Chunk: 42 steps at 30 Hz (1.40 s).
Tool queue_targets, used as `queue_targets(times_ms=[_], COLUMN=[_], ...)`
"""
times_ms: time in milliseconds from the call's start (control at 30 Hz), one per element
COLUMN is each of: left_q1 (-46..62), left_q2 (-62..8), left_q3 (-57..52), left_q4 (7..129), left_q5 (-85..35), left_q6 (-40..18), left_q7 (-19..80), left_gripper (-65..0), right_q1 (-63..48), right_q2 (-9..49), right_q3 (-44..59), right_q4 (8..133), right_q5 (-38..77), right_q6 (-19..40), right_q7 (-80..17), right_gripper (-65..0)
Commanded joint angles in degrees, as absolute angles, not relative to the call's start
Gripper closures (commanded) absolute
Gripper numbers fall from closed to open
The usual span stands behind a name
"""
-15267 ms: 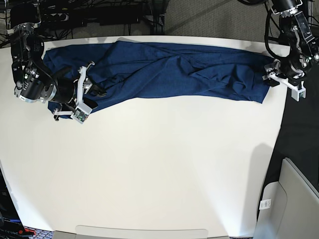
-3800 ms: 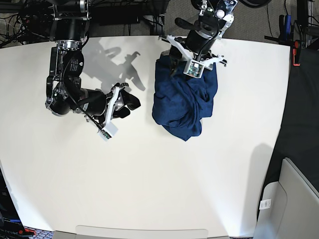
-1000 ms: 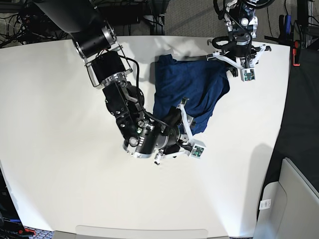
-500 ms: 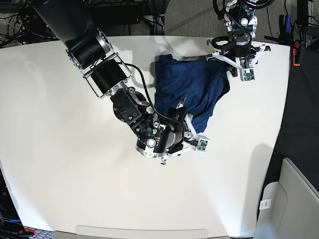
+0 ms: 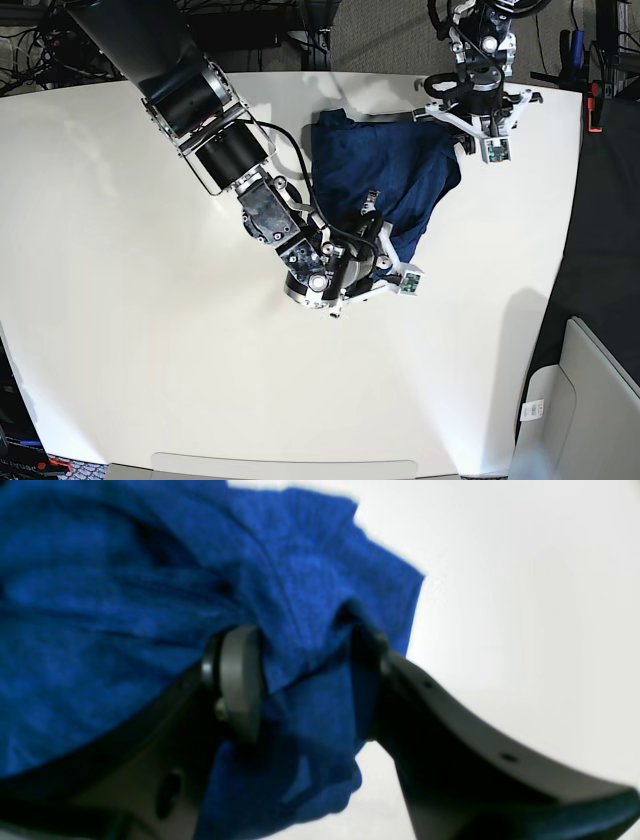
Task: Fold the T-shirt properly
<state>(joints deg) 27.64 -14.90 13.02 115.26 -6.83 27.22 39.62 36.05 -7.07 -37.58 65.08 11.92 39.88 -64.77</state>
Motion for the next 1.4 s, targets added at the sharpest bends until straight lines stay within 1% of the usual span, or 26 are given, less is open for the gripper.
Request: queue_targets(times_ms=[0, 33, 133, 167, 467, 633, 833, 933, 1033, 1200, 1267, 1367], left_q1=[27.6, 27.6, 27.6, 27.6, 27.6, 27.6, 27.6, 27.6, 27.6, 27.6, 27.6, 27.6], left_q2=[-15.2, -15.2, -15.1, -15.1, -15.1, -15.1, -15.1, -15.1, -15.1, -15.1, -15.1, -15.1], left_q3=[13.0, 13.0, 13.0, 13.0, 13.6, 16.9, 18.9, 18.9, 18.7, 18.8, 18.8, 18.6], left_q4=[116.4, 116.4, 116.4, 116.4, 116.4, 116.4, 116.4, 116.4, 116.4, 116.4, 116.4, 116.4], left_q5=[-6.3, -6.3, -6.4, -6.4, -6.4, -6.4, -6.4, -6.4, -6.4, -6.3, -6.3, -6.3], left_q6=[27.5, 27.5, 27.5, 27.5, 27.5, 27.7, 27.8, 27.8, 27.8, 27.8, 27.8, 27.9], left_q7=[38.3, 38.3, 38.3, 38.3, 38.3, 38.3, 38.3, 38.3, 38.3, 38.3, 38.3, 38.3], left_gripper=[-14.6, -14.6, -14.6, -14.6, -14.6, -14.6, -14.6, -14.6, -14.6, -14.6, -14.6, -14.6], right_q1=[37.9, 37.9, 37.8, 37.8, 36.9, 33.4, 29.1, 28.6, 28.6, 28.6, 29.2, 29.9], right_q2=[-8.2, -8.5, -9.0, -9.0, -9.0, -9.0, -9.0, -9.0, -9.0, -9.0, -8.5, -6.8], right_q3=[-37.4, -37.4, -37.3, -37.3, -37.0, -37.0, -37.0, -37.1, -37.1, -37.0, -36.9, -36.9], right_q4=[66.2, 66.2, 66.2, 66.1, 65.4, 65.3, 63.3, 62.5, 67.0, 79.4, 80.7, 80.7], right_q5=[12.4, 12.4, 12.4, 12.4, 12.6, 12.6, 12.6, 12.7, 12.7, 12.7, 12.5, 12.4], right_q6=[40.0, 40.0, 40.0, 40.0, 40.0, 40.0, 40.0, 40.0, 40.0, 40.0, 40.0, 40.0], right_q7=[-63.9, -63.7, -60.3, -59.1, -48.5, -35.6, -22.4, -18.6, -19.8, -30.5, -34.3, -37.1], right_gripper=[-22.8, -19.5, -5.7, -3.4, -3.9, -4.1, -4.2, -4.2, -4.3, -4.3, -4.3, -4.3])
